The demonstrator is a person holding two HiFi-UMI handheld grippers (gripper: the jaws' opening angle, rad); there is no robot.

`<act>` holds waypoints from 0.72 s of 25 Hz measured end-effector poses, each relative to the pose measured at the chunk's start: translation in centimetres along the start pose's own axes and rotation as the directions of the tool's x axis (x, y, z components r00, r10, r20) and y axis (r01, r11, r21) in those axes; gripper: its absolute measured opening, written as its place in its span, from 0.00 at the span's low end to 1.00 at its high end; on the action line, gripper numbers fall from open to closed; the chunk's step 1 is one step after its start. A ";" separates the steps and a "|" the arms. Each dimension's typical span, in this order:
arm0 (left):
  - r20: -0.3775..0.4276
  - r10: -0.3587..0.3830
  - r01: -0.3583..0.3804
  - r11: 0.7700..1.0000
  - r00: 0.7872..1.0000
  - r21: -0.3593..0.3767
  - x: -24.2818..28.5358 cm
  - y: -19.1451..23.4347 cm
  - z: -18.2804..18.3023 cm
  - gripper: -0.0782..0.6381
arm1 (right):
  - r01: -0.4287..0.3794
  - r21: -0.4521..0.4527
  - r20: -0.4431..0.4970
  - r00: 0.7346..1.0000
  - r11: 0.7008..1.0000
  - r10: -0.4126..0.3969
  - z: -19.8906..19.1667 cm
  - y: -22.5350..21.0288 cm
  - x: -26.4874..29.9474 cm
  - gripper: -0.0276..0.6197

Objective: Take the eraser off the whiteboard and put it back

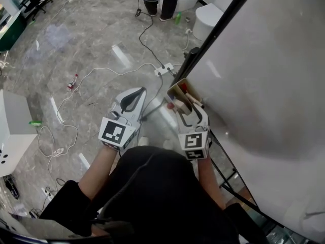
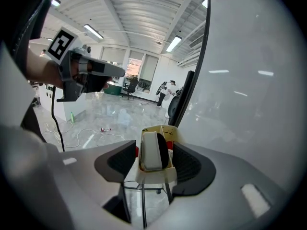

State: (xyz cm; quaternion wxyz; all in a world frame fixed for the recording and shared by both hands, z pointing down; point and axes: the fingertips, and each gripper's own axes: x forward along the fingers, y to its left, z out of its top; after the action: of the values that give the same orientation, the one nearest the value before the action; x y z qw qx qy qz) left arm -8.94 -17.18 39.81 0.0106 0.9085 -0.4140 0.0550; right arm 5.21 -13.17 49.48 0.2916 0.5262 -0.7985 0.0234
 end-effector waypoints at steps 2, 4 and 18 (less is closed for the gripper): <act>0.007 -0.003 0.003 1.000 1.000 0.000 0.3 -0.1 0.1 0.12 | 0.005 0.004 0.017 1.000 1.000 -0.005 0.6 -0.3 -0.4 0.43; 0.012 -0.007 0.007 1.000 1.000 -0.003 0.5 -0.4 0.2 0.12 | -0.002 0.027 0.035 0.999 1.000 0.001 1.2 -0.5 -0.9 0.43; 0.031 -0.016 0.016 1.000 0.999 0.001 1.5 -2.3 0.8 0.12 | -0.109 0.167 0.299 0.953 0.980 0.055 7.3 -2.7 -6.5 0.43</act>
State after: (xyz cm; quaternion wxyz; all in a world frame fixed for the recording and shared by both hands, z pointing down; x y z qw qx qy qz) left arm -6.18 -16.87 39.25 0.0044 0.9126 -0.4068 0.0407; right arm 6.11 -11.53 39.53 0.1196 0.5143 -0.8487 0.0299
